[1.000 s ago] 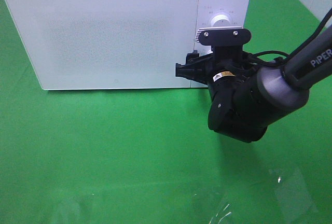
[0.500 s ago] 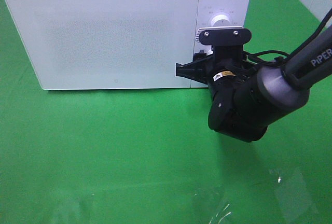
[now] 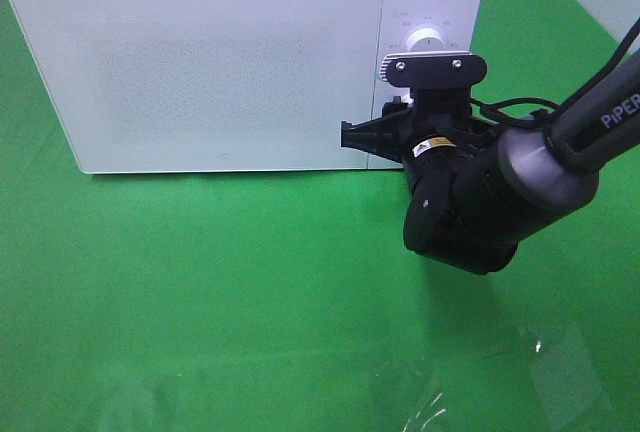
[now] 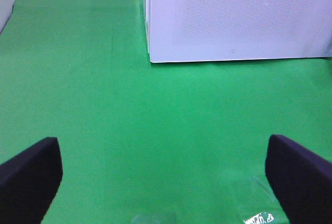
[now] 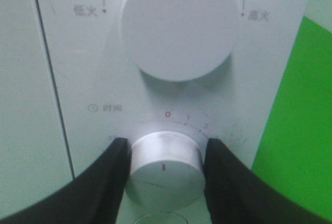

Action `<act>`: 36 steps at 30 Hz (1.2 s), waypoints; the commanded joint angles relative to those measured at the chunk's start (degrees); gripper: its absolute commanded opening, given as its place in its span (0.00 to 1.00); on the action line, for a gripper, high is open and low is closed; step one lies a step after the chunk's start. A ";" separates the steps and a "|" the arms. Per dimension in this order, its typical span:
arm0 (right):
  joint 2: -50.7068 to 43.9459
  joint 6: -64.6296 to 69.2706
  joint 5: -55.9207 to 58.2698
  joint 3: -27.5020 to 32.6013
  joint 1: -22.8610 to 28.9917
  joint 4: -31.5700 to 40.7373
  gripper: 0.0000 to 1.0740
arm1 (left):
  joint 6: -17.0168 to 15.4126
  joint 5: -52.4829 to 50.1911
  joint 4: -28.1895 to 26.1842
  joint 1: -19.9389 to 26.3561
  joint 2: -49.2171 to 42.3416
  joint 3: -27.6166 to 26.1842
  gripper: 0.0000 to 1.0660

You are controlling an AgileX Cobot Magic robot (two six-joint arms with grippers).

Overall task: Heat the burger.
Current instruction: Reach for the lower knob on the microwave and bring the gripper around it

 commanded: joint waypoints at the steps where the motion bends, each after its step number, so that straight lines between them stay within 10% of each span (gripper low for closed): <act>1: -0.69 7.79 0.00 -0.06 -0.17 -5.16 0.00 | -0.23 -0.40 -0.06 0.06 -1.03 0.23 0.94; 16: -0.69 92.13 2.69 -0.06 -0.17 -25.90 0.00 | -0.23 -0.40 -0.06 0.06 -1.03 0.23 0.94; 36: -0.69 103.48 -8.77 -0.06 -0.17 -30.31 0.00 | -0.23 -0.40 -0.06 0.06 -1.03 0.23 0.94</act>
